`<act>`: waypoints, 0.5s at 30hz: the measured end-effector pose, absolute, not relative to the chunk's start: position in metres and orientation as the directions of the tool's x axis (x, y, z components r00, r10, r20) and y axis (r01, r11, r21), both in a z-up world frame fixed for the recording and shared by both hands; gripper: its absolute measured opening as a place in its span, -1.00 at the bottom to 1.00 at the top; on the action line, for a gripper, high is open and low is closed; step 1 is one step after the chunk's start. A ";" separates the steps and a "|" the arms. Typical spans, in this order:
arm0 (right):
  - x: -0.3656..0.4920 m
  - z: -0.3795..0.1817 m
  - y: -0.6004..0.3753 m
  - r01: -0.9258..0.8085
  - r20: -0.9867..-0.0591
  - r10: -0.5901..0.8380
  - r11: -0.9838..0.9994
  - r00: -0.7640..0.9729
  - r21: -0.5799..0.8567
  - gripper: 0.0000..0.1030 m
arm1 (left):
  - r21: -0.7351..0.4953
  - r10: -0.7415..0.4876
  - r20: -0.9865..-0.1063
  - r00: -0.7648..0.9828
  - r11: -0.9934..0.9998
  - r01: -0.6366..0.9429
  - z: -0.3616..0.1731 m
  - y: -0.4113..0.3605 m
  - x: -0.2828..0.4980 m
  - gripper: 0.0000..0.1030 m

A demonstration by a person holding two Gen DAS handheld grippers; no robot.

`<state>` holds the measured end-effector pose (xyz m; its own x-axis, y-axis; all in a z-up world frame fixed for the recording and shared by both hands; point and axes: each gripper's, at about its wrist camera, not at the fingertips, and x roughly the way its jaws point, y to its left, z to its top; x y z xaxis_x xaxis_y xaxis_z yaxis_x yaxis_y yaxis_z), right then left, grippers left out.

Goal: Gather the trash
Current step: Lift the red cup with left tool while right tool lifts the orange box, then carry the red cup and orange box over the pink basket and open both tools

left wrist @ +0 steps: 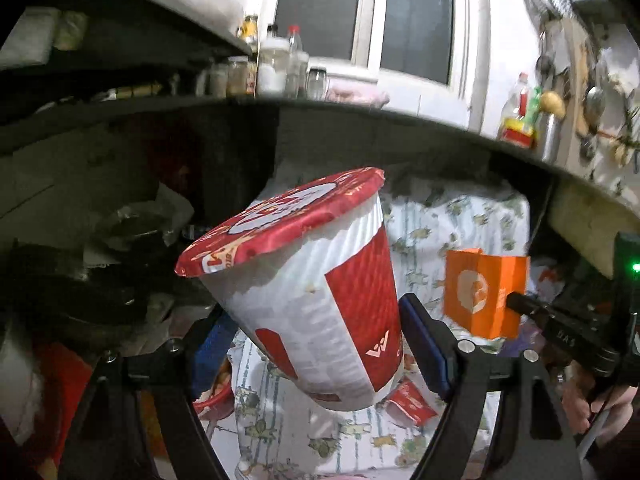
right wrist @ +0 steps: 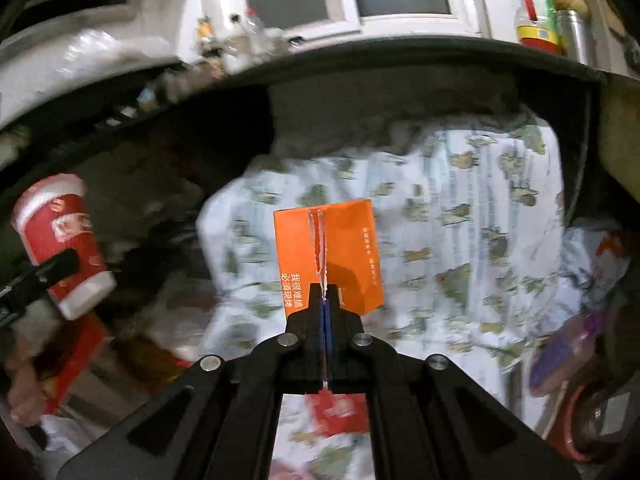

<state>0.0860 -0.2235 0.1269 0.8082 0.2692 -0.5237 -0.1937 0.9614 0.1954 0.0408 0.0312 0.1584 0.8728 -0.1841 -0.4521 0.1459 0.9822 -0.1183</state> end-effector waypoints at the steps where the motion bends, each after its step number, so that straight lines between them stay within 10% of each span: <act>1: 0.077 0.132 -0.221 -0.215 -0.529 0.301 0.952 0.794 0.218 -0.99 | -0.131 -0.196 -0.437 0.878 0.979 0.154 0.163 0.034 0.027 0.59; 15: -0.021 0.109 -0.170 -0.328 -0.572 0.401 0.916 0.715 0.232 -0.99 | -0.101 -0.148 -0.513 0.846 0.989 0.112 0.107 0.042 -0.051 0.59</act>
